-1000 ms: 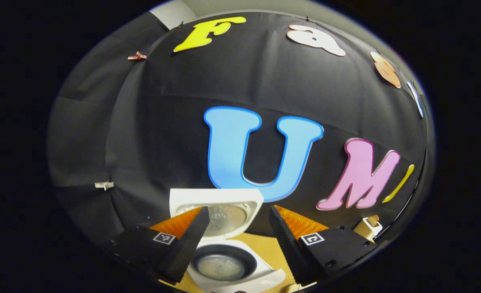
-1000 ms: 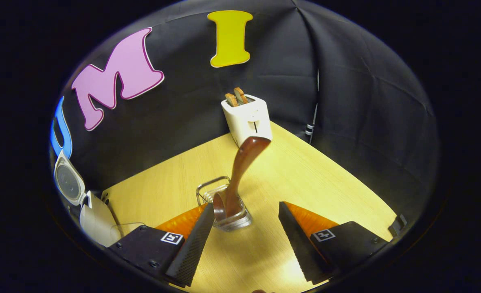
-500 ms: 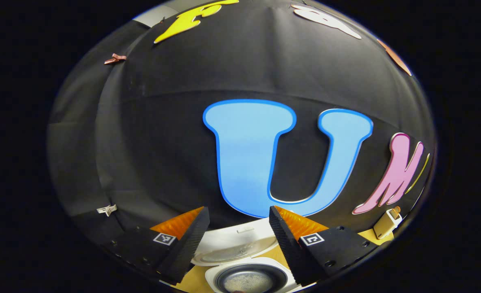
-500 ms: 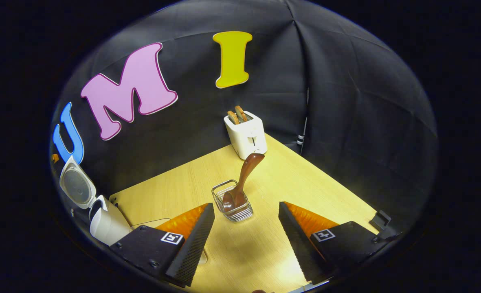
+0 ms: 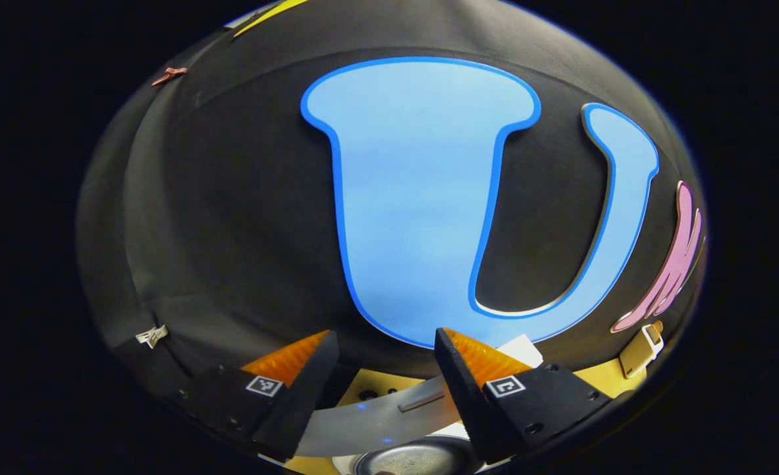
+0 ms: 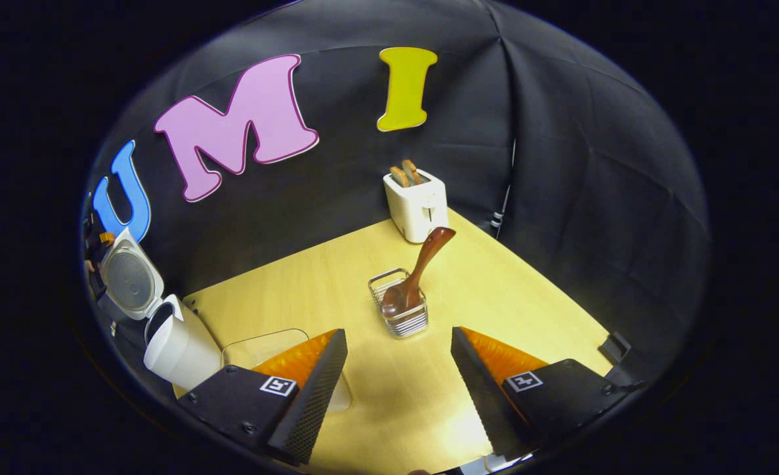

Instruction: Close the left gripper, press the button to open the rice cooker; take a wooden spoon from the chopstick holder with the right hand, scoop a spoonful of rice and pour it into the rice cooker, then put the wooden spoon back into the chopstick holder.

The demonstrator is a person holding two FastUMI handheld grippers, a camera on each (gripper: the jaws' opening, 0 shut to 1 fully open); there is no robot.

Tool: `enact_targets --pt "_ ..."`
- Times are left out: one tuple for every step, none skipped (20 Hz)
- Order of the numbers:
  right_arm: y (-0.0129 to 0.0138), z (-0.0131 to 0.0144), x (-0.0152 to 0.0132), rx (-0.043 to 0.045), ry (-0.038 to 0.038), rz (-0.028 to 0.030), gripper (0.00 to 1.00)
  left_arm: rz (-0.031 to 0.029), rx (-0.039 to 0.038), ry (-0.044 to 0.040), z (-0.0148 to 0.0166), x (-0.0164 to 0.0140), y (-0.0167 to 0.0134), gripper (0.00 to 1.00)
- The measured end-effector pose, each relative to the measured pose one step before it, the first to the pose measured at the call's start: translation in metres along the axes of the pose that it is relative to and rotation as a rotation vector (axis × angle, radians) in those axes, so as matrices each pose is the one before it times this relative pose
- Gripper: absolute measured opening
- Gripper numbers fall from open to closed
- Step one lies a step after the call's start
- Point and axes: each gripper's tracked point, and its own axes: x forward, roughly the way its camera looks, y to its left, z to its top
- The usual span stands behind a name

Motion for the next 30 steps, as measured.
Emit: enact_targets --pt "0.00541 -0.00174 0.00237 -0.0018 0.00382 0.01221 0.99 -0.01331 -0.00657 0.01823 -0.00363 -0.0033 -0.00227 0.96" --pt "0.00531 -0.00223 0.00275 -0.00151 0.00582 0.01448 0.99 -0.01983 -0.00453 0.02363 -0.00399 -0.00563 -0.00452 0.96" --pt "0.00578 -0.00352 0.00388 0.00031 0.01057 0.01926 0.99 -0.01556 -0.00484 0.02454 -0.00406 -0.00612 -0.00384 0.96" --pt "0.00495 -0.00296 0.00215 0.00107 0.00901 0.01467 0.99 -0.01385 -0.01437 0.02945 -0.00665 -0.00537 -0.00503 0.96" --pt "0.00373 -0.00016 0.00197 -0.00052 -0.00098 0.01531 0.99 -0.01219 -0.02763 0.03379 -0.00838 -0.00657 -0.00593 0.96" --pt "0.0034 -0.00024 0.00242 -0.00328 -0.00423 0.01221 0.99 -0.01407 -0.03407 0.03686 -0.00977 -0.0055 -0.00562 0.96" --pt "0.00198 -0.00153 0.00192 -0.00558 0.00019 0.01058 0.99 -0.01272 -0.03719 0.03787 -0.01077 -0.00597 -0.00644 0.96" --pt "0.0017 -0.0013 0.00188 -0.00317 -0.0002 0.01207 0.99 -0.00758 -0.02678 0.02563 -0.0103 -0.00606 -0.00483 0.96" --pt "0.00233 -0.00143 0.00005 -0.00165 -0.00075 0.01345 0.99 -0.00249 -0.00658 0.0131 -0.0096 -0.00238 -0.00196 0.97" --pt "0.00098 -0.00246 0.00023 -0.00148 0.00279 0.01132 0.99 0.00422 0.00782 0.0112 -0.01141 -0.00644 -0.00136 0.97" --pt "-0.00144 -0.00229 0.00026 -0.00077 0.00392 0.00681 0.99 0.00942 0.01339 0.01362 -0.01132 -0.00647 -0.00356 0.97" --pt "-0.00168 -0.00223 -0.00009 0.0018 0.00201 0.00461 0.99 0.00975 0.01967 0.01297 -0.01309 -0.00497 -0.00551 0.97" --pt "-0.00165 -0.00231 0.00073 0.00554 0.00217 0.00621 0.99 0.01119 0.02135 0.00927 -0.01189 -0.00439 -0.00416 0.96" --pt "-0.00097 -0.0026 0.00076 0.00742 0.00592 0.00748 0.99 0.0123 0.0197 0.00809 -0.01276 -0.00269 -0.00571 0.96" --pt "-0.0015 -0.00341 -0.00164 0.00467 0.00865 0.00898 0.99 0.01101 0.0168 0.00371 -0.01183 -0.00097 -0.00505 0.96" --pt "-0.00179 -0.00302 -0.00102 0.00022 0.00709 0.00674 0.99 0.01071 0.00516 0.00161 -0.01238 0.0011 -0.00577 0.96" --pt "-0.00448 -0.00132 0.00149 -0.00637 0.00375 -0.00062 0.99 0.00393 -0.00744 0.00197 -0.0116 0.00123 -0.00596 0.96" --pt "-0.00253 -0.00129 -0.00061 -0.005 0.00372 -0.00212 0.99 0.00795 -0.02177 -0.00145 -0.01315 0.00093 -0.00464 0.97" --pt "-0.00098 -0.00103 -0.00011 -0.00161 0.00463 0.00199 0.99 0.0048 -0.02875 -0.00115 -0.01035 0.00123 -0.00164 0.97" --pt "-0.00064 0.00045 -0.0002 0.00074 -0.00019 0.00334 0.99 0.0089 -0.01528 -0.00373 -0.00934 0.00004 0.00066 0.97" --pt "-0.00148 0.00008 0.00003 -0.00038 -0.00099 0.00289 0.99 0.00466 0.0017 -0.00553 -0.00789 0.00198 0.00039 0.98" --pt "-0.00112 -0.00039 0.00071 -0.00446 0.00009 0.00211 0.99 0.00837 0.01214 0.00179 -0.01056 0.00063 0.00014 0.97" --pt "-0.00107 -0.00127 -0.00029 -0.00646 0.00379 0.00005 0.99 0.00899 0.02325 0.00146 -0.01023 0.00223 -0.00205 0.97" --pt "-0.0006 -0.00109 0.00089 -0.006 0.00414 0.00198 0.98 0.0102 0.02193 0.0051 -0.01095 0.00249 -0.00203 0.97" --pt "-0.0004 -0.00099 0.00084 -0.00459 0.00343 0.00387 0.99 0.01148 0.01353 0.00068 -0.00936 0.0036 -0.00169 0.97" --pt "0.00036 -0.00161 0.00044 -0.00242 0.00597 0.00463 0.99 0.01016 0.01337 0.00464 -0.00926 0.00378 -0.00212 0.97" --pt "0.00006 -0.00203 0.00019 -0.00143 0.00584 0.00427 0.99 0.01021 0.01244 0.01087 -0.00913 0.00308 -0.00165 0.97" --pt "-0.0008 -0.00188 0.00074 -0.00247 0.00676 0.00244 0.99 0.01307 0.01512 0.01399 -0.01087 0.00276 -0.00024 0.97" --pt "0.00005 -0.00096 -0.00009 -0.00178 0.00434 0.00201 0.99 0.01577 0.02476 0.01785 -0.00942 0.00417 -0.00057 0.98" --pt "-0.00044 -0.0014 0.00055 -0.00032 0.00532 0.00223 0.99 0.01601 0.03988 -0.01262 -0.00334 -0.00132 -0.00028 0.98"
